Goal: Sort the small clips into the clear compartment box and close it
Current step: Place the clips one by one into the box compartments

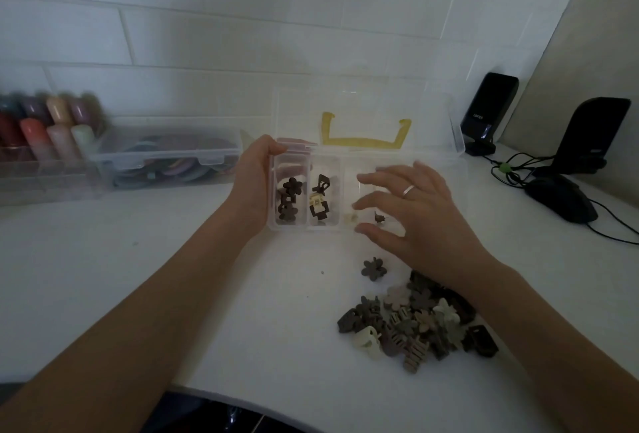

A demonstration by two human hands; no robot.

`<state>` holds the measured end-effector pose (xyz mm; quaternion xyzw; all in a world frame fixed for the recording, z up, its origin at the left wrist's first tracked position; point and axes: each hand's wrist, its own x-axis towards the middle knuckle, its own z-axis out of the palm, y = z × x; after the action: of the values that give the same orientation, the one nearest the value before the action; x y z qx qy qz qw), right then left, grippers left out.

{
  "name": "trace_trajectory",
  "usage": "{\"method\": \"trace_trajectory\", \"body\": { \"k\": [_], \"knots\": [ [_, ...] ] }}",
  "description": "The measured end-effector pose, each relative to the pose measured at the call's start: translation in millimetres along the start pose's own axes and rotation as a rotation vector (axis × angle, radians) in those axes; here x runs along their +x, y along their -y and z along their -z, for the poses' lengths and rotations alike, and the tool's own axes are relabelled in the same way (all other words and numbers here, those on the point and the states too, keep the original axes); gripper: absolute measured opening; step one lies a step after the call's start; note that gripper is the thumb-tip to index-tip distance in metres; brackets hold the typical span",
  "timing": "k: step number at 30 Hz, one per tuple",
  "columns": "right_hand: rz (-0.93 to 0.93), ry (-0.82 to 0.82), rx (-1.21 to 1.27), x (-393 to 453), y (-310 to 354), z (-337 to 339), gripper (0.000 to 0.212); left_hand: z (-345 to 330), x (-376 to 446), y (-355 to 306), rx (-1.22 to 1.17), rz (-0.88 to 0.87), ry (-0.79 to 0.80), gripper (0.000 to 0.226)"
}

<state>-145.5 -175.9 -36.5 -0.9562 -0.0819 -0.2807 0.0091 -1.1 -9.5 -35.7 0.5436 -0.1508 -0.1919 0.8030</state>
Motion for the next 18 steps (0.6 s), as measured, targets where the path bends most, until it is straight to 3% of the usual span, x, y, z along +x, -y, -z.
{"method": "trace_trajectory", "body": {
  "k": [3, 7, 9, 11, 18],
  "knots": [
    [-0.061, -0.011, 0.209, 7, 8, 25, 0.012, 1, 1, 0, -0.010, 0.007, -0.005, 0.038],
    [-0.085, 0.335, 0.397, 10, 15, 55, 0.014, 0, 3, 1, -0.035, -0.007, -0.013, 0.033],
    [-0.108, 0.481, 0.279, 8, 17, 59, 0.026, 0, 4, 1, -0.039, -0.010, -0.006, 0.032],
    [-0.101, 0.524, 0.125, 8, 20, 57, 0.033, 1, 6, 2, -0.042, -0.020, 0.003, 0.032],
    [-0.068, 0.541, 0.125, 7, 19, 41, 0.023, 1, 7, 4, -0.041, -0.032, 0.015, 0.035]
  ]
}}
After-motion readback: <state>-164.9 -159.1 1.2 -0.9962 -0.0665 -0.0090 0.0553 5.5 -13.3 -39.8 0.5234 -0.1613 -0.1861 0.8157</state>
